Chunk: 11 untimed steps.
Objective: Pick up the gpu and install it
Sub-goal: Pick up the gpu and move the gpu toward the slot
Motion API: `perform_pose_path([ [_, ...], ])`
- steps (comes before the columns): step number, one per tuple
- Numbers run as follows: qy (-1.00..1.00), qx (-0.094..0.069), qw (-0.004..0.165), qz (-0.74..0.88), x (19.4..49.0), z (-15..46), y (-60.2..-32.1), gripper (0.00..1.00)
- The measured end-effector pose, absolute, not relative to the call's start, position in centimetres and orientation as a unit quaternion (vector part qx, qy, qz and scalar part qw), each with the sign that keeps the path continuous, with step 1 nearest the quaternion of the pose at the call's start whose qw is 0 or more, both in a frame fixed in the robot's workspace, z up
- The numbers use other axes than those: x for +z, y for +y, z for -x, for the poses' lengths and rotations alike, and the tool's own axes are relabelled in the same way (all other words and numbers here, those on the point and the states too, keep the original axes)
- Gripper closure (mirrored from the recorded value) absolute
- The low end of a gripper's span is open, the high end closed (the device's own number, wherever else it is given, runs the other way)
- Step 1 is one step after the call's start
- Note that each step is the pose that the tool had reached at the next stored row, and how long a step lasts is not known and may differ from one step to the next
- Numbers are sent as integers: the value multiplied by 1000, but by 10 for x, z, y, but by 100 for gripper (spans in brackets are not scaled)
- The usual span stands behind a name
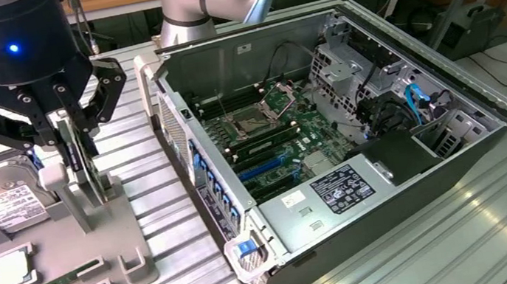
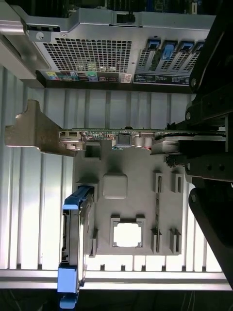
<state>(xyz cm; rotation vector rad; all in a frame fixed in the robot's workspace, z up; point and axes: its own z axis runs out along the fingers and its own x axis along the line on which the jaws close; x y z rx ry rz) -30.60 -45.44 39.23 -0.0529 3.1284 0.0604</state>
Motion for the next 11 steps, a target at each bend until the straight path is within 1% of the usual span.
perform_pose_path([
  [11,1000,19,6,17,398,306,-454,73],
])
